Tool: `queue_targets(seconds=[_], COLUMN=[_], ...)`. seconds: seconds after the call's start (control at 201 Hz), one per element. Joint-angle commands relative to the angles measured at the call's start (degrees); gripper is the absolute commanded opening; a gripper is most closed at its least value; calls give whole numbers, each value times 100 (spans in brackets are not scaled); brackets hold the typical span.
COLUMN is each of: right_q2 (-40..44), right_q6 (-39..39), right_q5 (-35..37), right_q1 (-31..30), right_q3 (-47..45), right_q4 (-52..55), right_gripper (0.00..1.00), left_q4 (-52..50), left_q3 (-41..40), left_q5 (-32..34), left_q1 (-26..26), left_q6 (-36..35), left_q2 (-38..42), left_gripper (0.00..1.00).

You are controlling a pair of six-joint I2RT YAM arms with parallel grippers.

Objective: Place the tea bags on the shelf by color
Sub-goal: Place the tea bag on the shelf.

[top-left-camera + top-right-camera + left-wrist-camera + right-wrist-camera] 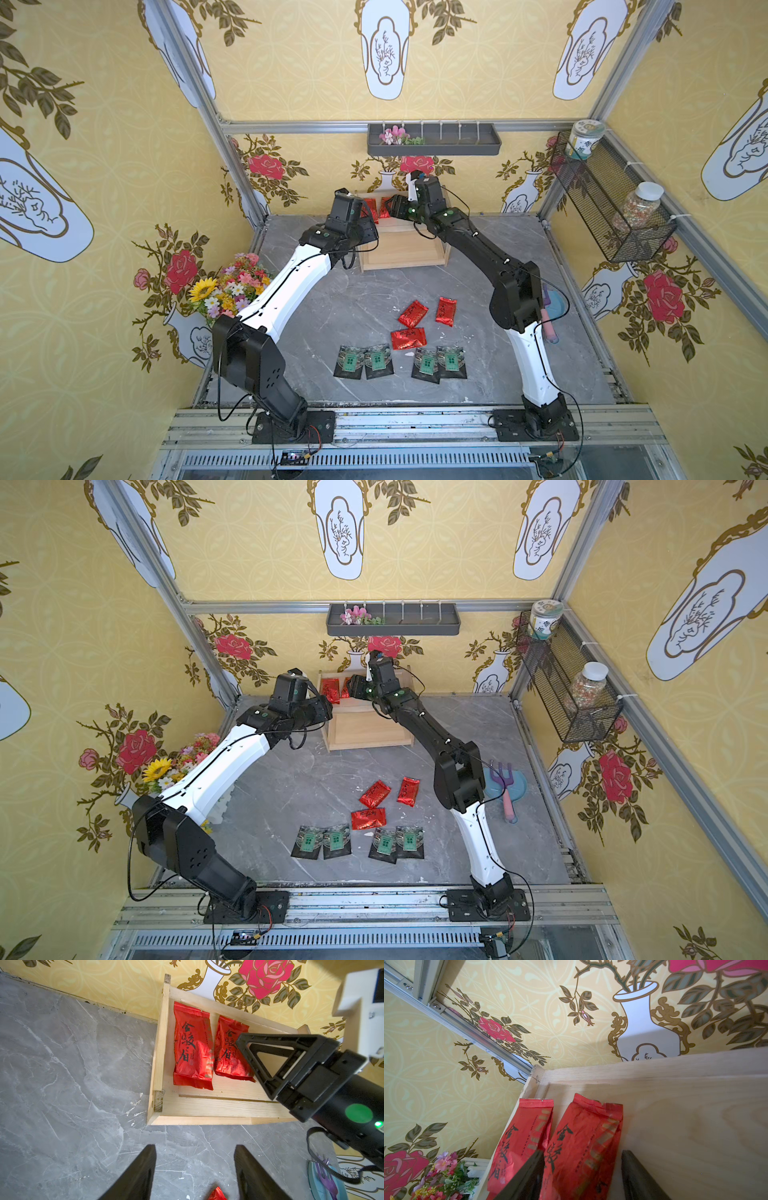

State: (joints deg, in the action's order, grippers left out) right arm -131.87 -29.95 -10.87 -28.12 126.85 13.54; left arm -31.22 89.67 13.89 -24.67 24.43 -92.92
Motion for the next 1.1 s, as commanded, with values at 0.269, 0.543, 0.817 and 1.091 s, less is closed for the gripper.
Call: queue_targets(seconds=[0.269, 0.543, 0.817, 1.091], right_q2=[-186, -269, 51, 877], right_q6=[15, -13, -19, 202], right_q5=[-252, -313, -178, 188], right_q1=[-45, -44, -51, -179], right_q3=[203, 332, 169, -280], right_q4=[-273, -222, -151, 132], right_gripper=[61, 61, 67, 69], left_q4=[152, 159, 174, 174], left_q3=[-74, -99, -166, -454], left_q5=[-70, -62, -62, -65], left_q1=[5, 1, 9, 6], left_q6=[18, 34, 88, 282], left_q2=[-63, -51, 10, 308], left_gripper=[66, 66, 66, 65])
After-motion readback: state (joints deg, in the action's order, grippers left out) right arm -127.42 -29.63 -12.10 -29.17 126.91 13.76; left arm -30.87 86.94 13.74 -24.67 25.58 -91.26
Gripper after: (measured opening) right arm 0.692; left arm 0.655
